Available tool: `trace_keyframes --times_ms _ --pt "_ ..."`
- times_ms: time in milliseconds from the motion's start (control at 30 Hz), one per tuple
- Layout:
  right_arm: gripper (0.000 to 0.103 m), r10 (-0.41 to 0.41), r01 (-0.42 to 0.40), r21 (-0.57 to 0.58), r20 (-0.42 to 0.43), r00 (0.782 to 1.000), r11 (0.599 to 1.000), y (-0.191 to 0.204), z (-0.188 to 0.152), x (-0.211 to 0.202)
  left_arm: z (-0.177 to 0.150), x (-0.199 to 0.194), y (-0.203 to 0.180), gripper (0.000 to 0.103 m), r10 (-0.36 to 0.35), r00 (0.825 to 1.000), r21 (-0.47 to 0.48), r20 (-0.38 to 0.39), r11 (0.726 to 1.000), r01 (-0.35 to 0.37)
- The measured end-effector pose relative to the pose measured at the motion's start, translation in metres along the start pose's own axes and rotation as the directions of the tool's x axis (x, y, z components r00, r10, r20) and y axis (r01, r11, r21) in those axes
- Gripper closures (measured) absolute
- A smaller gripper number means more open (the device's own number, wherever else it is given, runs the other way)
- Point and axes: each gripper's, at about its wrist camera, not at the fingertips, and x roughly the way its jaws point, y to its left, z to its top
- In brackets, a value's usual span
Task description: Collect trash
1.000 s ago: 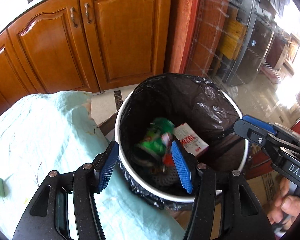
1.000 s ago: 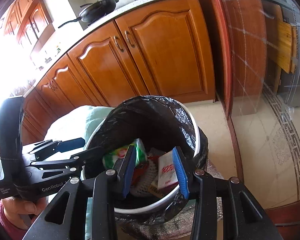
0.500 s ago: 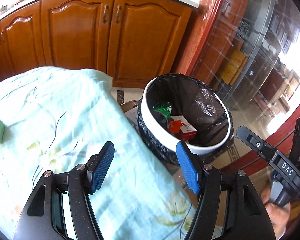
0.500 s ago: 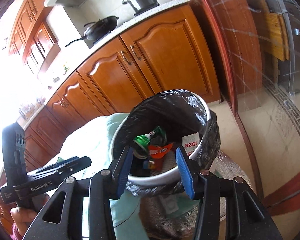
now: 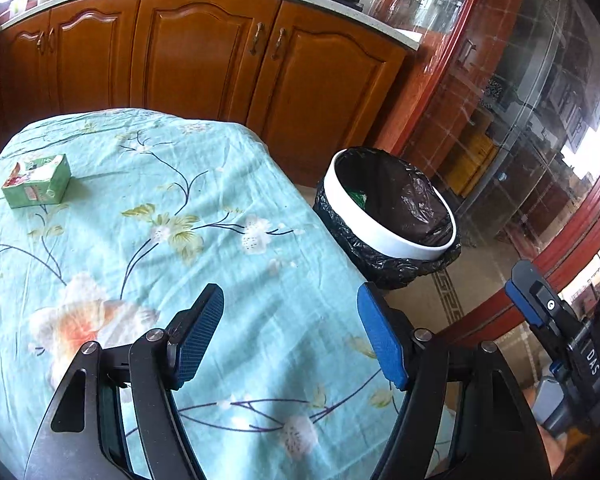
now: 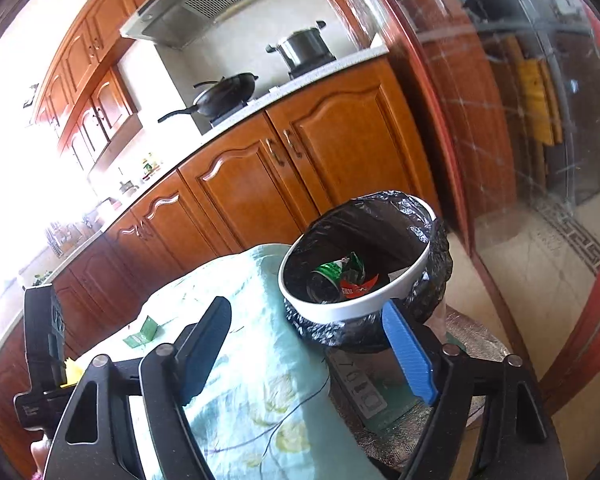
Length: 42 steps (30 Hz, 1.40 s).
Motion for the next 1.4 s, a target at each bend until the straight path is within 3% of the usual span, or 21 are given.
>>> trace_keyframes --times_ms 67,167,333,500,700,1400 --pt "0.011 -0.006 0.006 -0.018 0.007 1.0 1.0 0.006 -0.007 -0.006 -0.008 -0.014 0.002 0.014 0.011 0.998 0.006 0.055 1.0 -0.012" --pt "0.001 -0.02 0.021 -0.04 0.024 0.999 0.999 0.012 -0.018 -0.015 -0.02 -0.034 0.003 0.004 0.04 0.988 0.019 0.15 0.999 -0.043" --pt "0.001 -0.064 0.074 -0.12 0.082 0.995 0.99 0.024 -0.033 -0.027 -0.036 -0.063 0.001 0.001 0.073 0.959 0.06 0.275 0.994 -0.093" --pt "0.0 -0.092 0.122 -0.205 0.152 0.984 0.971 0.037 -0.039 -0.043 -0.046 -0.082 -0.002 0.0 0.111 0.933 0.09 0.341 0.985 -0.15" --pt "0.0 -0.077 0.134 -0.259 0.22 0.973 0.957 0.047 -0.039 -0.059 -0.063 -0.092 0.0 0.0 0.152 0.916 0.094 0.371 0.975 -0.2" --pt "0.0 -0.056 0.102 -0.263 0.176 0.983 0.96 0.054 -0.078 -0.056 -0.102 -0.104 0.006 0.0 0.236 0.885 0.083 0.402 0.953 -0.292"
